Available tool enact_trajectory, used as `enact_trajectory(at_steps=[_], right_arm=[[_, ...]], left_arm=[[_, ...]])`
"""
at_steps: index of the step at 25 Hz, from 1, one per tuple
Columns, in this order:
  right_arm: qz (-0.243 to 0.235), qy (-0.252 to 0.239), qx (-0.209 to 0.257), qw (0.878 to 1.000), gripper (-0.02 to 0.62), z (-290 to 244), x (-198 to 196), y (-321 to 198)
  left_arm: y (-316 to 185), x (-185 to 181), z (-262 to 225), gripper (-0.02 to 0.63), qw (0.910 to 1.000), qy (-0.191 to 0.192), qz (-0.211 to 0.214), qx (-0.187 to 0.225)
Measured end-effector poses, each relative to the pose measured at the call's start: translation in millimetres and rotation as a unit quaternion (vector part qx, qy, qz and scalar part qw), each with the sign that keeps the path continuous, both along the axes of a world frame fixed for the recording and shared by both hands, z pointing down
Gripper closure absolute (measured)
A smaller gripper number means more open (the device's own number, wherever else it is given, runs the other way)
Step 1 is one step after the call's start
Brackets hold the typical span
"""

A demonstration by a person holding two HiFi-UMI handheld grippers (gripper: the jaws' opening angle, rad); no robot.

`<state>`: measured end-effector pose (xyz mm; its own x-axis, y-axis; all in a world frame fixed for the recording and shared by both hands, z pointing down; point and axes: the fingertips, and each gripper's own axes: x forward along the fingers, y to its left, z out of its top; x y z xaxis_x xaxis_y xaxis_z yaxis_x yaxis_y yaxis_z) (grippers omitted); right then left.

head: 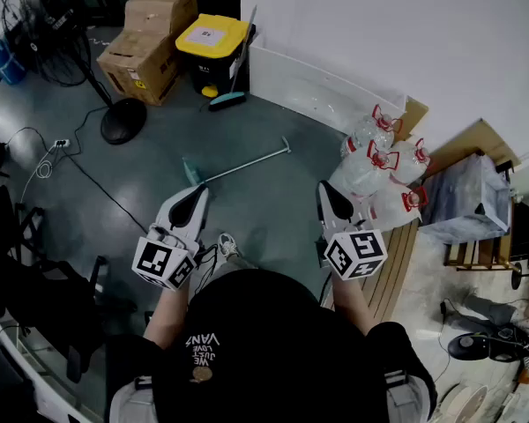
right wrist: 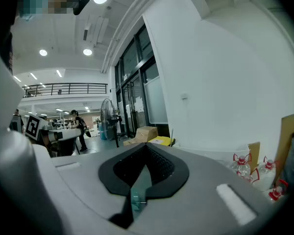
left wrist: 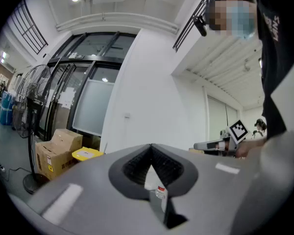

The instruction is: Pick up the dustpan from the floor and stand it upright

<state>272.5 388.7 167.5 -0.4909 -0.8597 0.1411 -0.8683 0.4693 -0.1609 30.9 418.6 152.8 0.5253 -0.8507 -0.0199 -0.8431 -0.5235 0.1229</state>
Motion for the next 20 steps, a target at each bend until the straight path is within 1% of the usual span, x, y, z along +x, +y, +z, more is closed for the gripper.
enact_trajectory(at_steps=[3, 7, 12, 17, 18, 19, 20], right_arm=[[-0.014, -0.005, 0.007, 1.000, 0.594, -1.8, -3.4, 3.1], [-0.018, -0.013, 0.022, 1.000, 0.593, -3.0, -5.9, -1.5], [-0.020, -0.025, 0.011, 0.999, 0.592, 7.1, -10.7, -20.5], [-0.007, -0.028, -0.003, 1.000, 0.589, 20.2, -16.5, -64.4], [-0.004, -0.031, -0.004, 1.000, 0.579, 21.9, -19.2, -75.9], [-0.001, -0.032, -0.005, 0.999, 0.546, 23.3, -22.1, -87.5], [0.001, -0.033, -0.007, 0.999, 0.532, 24.5, -25.3, -99.5]], left_arm=[[0.3, -0.3, 3.7, 0.554, 1.0000, -0.007, -0.005, 0.000], [-6.7, -3.4, 7.2, 0.552, 0.9997, -0.014, -0.018, 0.003], [-27.2, -10.7, 18.5, 0.552, 0.9996, -0.016, -0.021, -0.007], [-77.2, -13.9, 29.9, 0.552, 0.9999, -0.007, 0.001, -0.010], [-89.9, -13.9, 31.5, 0.552, 0.9999, -0.005, 0.009, -0.011], [-102.7, -13.4, 33.0, 0.552, 0.9997, -0.003, 0.020, -0.012], [-115.6, -13.1, 34.3, 0.552, 0.9994, -0.001, 0.031, -0.014]])
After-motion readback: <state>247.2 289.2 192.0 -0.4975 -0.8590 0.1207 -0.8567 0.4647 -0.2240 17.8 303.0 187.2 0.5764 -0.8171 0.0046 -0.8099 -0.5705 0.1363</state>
